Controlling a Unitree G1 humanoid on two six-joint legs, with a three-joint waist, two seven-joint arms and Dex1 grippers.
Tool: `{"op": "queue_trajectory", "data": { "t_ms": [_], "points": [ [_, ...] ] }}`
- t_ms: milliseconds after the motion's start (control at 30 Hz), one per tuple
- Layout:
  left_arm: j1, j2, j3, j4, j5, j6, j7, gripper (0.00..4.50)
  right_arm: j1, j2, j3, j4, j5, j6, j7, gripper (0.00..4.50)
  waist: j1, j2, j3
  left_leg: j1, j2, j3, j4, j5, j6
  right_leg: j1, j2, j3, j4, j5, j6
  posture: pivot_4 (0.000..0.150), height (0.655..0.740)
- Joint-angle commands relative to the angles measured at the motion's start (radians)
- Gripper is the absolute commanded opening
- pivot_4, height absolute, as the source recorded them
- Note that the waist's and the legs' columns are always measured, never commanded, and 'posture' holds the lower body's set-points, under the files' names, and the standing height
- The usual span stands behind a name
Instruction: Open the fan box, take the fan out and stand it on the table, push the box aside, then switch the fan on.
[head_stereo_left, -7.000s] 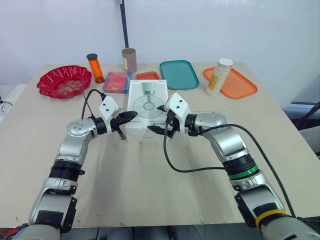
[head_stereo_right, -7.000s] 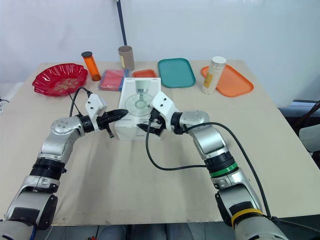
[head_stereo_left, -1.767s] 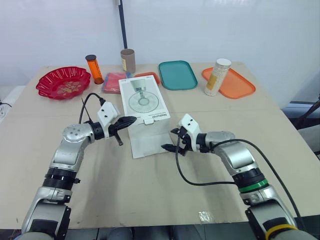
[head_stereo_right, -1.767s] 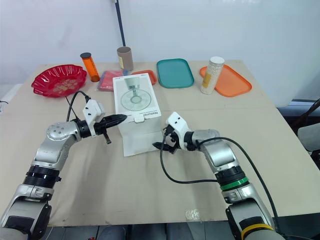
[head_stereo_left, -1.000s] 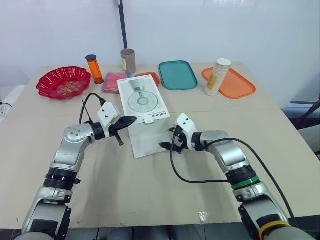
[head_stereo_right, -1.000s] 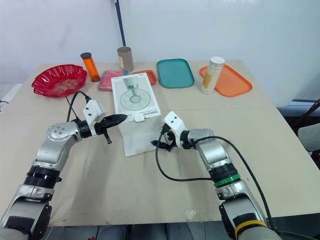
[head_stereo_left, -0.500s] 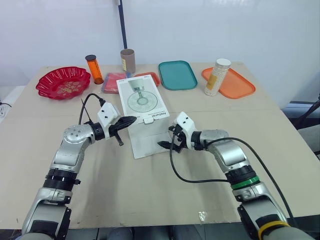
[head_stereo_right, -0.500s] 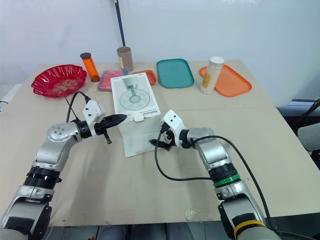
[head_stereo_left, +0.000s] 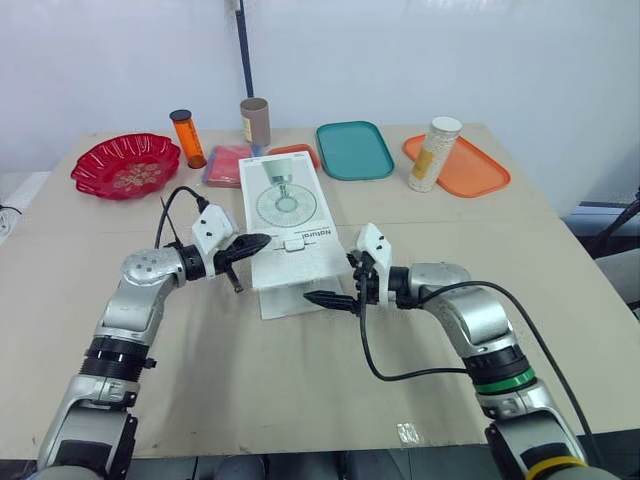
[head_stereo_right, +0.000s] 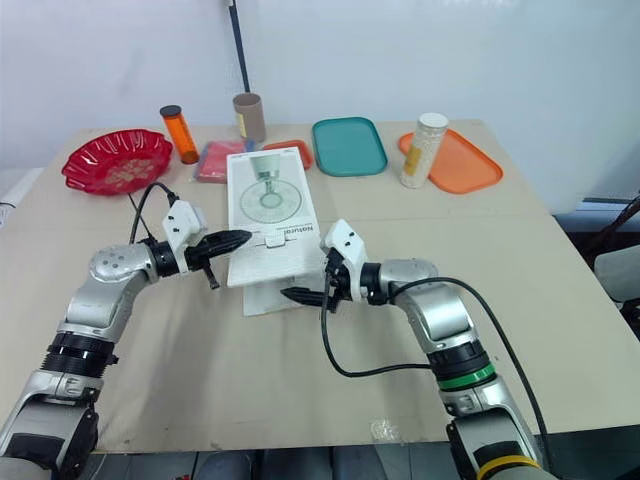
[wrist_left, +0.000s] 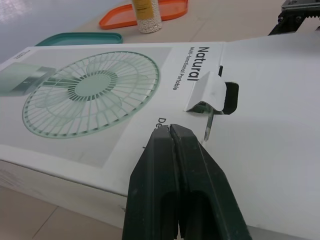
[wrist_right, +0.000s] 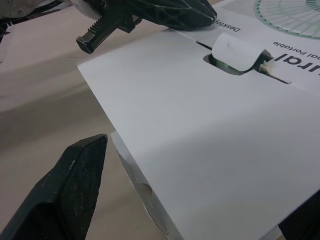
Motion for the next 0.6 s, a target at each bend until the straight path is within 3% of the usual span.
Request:
{"op": "queue_trajectory", "data": {
  "t_ms": [33,333,600],
  "points": [
    [0.024,0.057,0.006,-0.023,-0.002,0.019,-0.052,0.08,-0.002,-0.008,-0.020,-0.042,0.022,-0.010,0.000,4.50,0.000,0.000,0.000,0.000,0.000,0.000,0.000,0.000,0.000,0.000,0.000,0.000,0.000,0.000,0.000,0.150,0.7400],
    [0.002,0.160,0.080,-0.064,-0.067,0.064,-0.101,0.08,-0.007,0.006,-0.041,-0.058,0.069,0.001,-0.004,4.50,0.001,0.000,0.001,-0.001,0.000,0.000,0.000,0.000,0.000,0.000,0.000,0.000,0.000,0.000,0.000,0.150,0.7400],
    [0.095,0.205,0.079,-0.156,-0.085,0.097,-0.128,0.08,-0.066,0.048,-0.126,-0.075,0.223,0.054,-0.002,4.50,0.001,0.000,0.002,-0.002,0.000,0.000,0.000,0.000,0.000,-0.001,0.000,0.000,0.000,0.000,0.000,0.150,0.7400]
  ]
}}
